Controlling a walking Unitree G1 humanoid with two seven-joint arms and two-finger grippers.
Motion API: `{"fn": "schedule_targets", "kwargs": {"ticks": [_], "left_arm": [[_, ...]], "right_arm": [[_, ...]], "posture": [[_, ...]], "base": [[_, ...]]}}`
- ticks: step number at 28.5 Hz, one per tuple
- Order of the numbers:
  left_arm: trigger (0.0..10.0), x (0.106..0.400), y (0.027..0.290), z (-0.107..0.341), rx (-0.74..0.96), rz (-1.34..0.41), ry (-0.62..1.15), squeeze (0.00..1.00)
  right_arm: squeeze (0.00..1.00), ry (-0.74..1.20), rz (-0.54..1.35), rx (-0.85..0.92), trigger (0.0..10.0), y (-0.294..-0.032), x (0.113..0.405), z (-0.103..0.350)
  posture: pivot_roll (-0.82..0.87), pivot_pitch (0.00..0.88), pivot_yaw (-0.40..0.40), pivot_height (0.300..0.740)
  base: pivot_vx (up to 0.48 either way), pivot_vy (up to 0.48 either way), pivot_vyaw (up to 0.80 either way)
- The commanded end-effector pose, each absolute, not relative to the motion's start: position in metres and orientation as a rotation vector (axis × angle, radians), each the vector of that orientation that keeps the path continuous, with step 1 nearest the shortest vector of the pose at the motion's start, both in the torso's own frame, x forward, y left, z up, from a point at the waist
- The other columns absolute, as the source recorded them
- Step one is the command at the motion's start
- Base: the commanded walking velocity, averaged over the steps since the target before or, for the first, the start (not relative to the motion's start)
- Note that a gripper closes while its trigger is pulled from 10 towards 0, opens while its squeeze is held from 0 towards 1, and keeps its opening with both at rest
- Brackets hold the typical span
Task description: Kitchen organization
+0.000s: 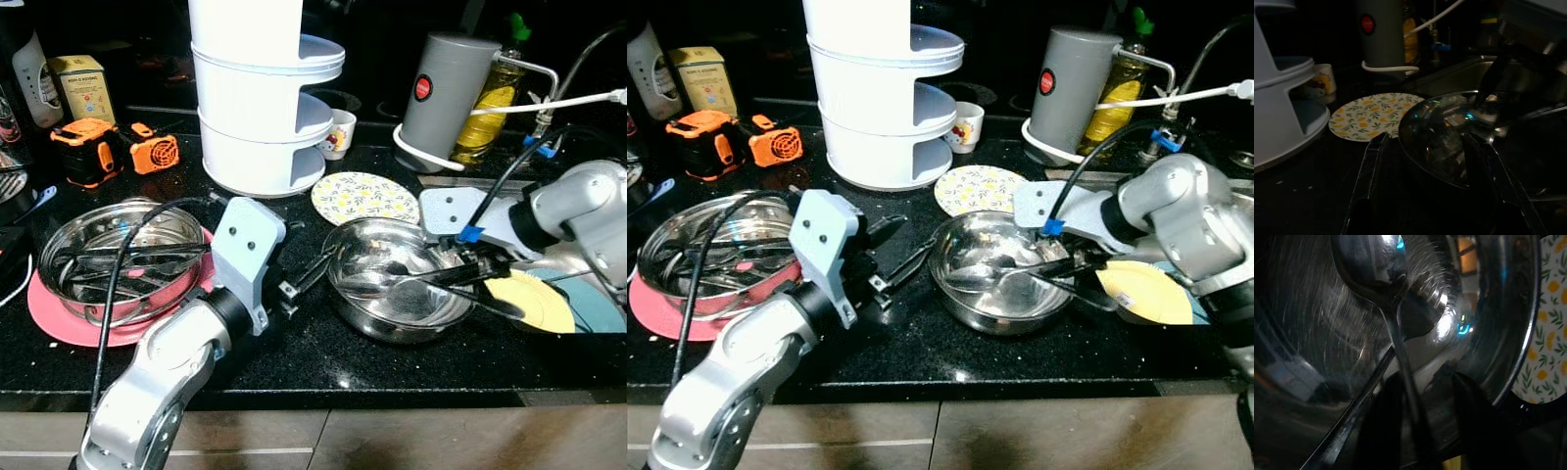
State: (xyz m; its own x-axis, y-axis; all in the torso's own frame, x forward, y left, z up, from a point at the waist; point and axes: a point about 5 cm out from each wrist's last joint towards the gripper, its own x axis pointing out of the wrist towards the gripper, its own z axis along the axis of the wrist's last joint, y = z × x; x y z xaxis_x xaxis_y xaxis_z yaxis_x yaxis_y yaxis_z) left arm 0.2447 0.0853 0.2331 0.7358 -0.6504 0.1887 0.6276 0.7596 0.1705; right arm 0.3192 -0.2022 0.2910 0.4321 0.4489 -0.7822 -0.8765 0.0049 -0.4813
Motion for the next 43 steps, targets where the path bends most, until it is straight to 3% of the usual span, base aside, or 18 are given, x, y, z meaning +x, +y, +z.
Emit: {"fn": "schedule_targets", "kwargs": {"ticks": [1, 14, 26, 27, 32, 43], "left_arm": [[10.0, 0.241, 0.082, 0.229, 0.087, -0.743, -0.216, 0.0], [10.0, 0.23, 0.073, 0.221, 0.086, -0.859, -0.163, 0.0], [10.0, 0.228, 0.073, 0.222, 0.09, -0.868, -0.156, 0.0], [10.0, 0.228, 0.073, 0.222, 0.089, -0.866, -0.156, 0.0], [10.0, 0.227, 0.073, 0.222, 0.086, -0.861, -0.159, 0.0], [10.0, 0.227, 0.077, 0.225, 0.078, -0.851, -0.164, 0.0]], "right_arm": [[0.0, 0.45, 1.092, -1.154, 0.0, -0.201, 0.321, 0.296], [0.0, 0.34, 1.104, -1.094, 0.0, -0.191, 0.326, 0.305], [0.0, 0.206, 1.051, -0.936, 0.0, -0.209, 0.326, 0.335], [0.0, 0.12, 1.058, -0.797, 0.0, -0.211, 0.326, 0.345], [0.0, -0.044, 1.03, -0.447, 0.0, -0.221, 0.329, 0.348], [0.0, -0.052, 0.822, -0.108, 0.0, -0.259, 0.321, 0.302]], "posture": [[0.0, 0.0, -0.096, 0.74], [0.0, 0.0, -0.095, 0.74], [0.0, 0.0, -0.094, 0.74], [0.0, 0.0, -0.095, 0.74], [0.01, 0.0, -0.093, 0.74], [0.0, 0.0, -0.083, 0.74]], "base": [[0.0, 0.0, 0.0], [0.0, 0.0, 0.0], [0.0, 0.0, 0.0], [0.0, 0.0, 0.0], [0.0, 0.0, 0.0], [0.0, 0.0, -0.52]]}}
